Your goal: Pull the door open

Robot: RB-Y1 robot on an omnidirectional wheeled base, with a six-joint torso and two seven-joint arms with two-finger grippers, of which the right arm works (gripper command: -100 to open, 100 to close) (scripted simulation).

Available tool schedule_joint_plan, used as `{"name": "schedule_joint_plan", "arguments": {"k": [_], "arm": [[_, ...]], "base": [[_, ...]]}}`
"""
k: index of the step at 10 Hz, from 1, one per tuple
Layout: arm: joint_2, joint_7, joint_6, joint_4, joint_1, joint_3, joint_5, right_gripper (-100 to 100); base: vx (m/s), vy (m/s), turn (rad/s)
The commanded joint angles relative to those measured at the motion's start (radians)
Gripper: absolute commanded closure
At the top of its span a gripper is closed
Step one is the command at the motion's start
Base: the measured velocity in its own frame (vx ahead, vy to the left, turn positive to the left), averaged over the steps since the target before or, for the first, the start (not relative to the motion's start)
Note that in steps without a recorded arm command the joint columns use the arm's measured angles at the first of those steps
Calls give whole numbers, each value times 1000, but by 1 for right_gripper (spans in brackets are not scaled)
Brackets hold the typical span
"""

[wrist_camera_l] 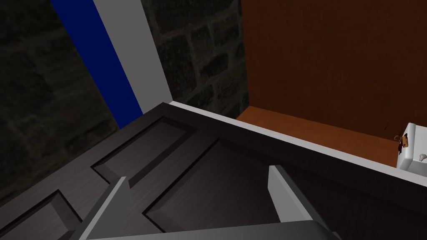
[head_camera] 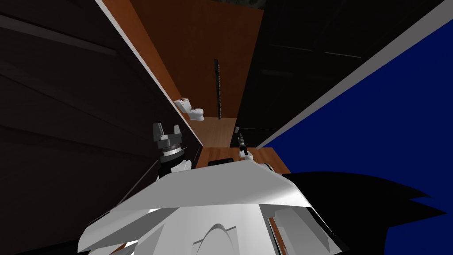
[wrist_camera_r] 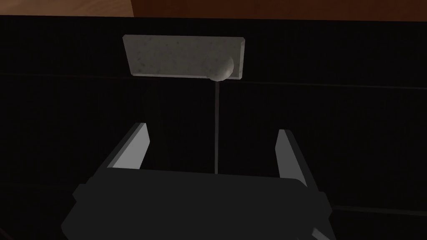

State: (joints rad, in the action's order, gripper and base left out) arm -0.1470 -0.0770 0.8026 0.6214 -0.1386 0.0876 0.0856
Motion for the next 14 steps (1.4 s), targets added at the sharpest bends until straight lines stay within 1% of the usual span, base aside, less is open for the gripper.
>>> {"name": "schedule_joint_plan", "arguments": {"k": [1,2,3,4,5,6,9,10,11,12,14], "arm": [[-17,-14,7,-6,7,7,6,-100],[-29,-23,11,-11,12,11,9,-100],[-35,-28,14,-13,15,13,11,-100],[-55,-44,22,-20,23,21,18,-100],[-55,-44,22,-20,23,21,18,-100],[-75,-59,30,-28,31,28,24,-100],[-107,-85,42,-40,44,40,34,-100],[-107,-85,42,-40,44,40,34,-100],[-102,-84,36,-25,60,36,32,-100],[-102,-84,36,-25,60,36,32,100],[-102,-84,36,-25,60,36,32,100]], "base": [[127,33,109],[205,39,135],[185,29,80],[208,43,127],[173,16,53],[161,-13,90],[192,-14,111],[92,22,-15],[13,16,-23],[-11,0,-1],[-9,-5,10]]}}
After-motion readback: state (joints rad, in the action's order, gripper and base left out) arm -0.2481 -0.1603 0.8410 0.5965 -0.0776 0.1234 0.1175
